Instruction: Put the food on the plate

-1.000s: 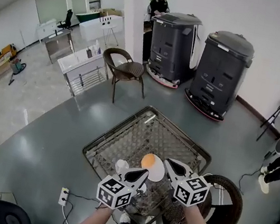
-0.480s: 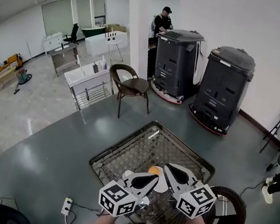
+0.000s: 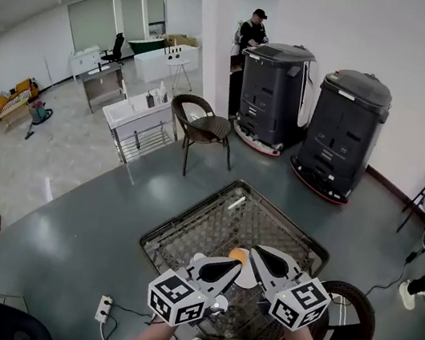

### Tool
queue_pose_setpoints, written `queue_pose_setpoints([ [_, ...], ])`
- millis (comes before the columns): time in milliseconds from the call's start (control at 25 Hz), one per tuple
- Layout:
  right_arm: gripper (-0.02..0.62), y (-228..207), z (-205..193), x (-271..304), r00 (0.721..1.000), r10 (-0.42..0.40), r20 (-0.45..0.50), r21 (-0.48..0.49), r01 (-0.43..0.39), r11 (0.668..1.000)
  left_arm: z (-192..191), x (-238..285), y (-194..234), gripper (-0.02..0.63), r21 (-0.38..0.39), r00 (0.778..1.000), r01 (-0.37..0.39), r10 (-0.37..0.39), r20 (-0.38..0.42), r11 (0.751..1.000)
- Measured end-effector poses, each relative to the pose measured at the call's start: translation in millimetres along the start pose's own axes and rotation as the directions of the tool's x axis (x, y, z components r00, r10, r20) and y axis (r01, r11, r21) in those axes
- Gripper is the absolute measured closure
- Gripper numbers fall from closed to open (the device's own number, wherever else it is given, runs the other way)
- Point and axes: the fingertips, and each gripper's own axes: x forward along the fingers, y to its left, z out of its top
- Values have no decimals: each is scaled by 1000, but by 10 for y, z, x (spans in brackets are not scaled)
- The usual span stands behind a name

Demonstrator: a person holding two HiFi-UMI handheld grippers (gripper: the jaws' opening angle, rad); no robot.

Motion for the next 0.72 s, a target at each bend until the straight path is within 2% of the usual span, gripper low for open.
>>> queue_pose_setpoints([
  [720, 591, 135, -10, -118, 1000, 9, 8, -11, -9, 1000, 5, -106, -100, 597, 17, 1000, -1, 1, 7, 1000],
])
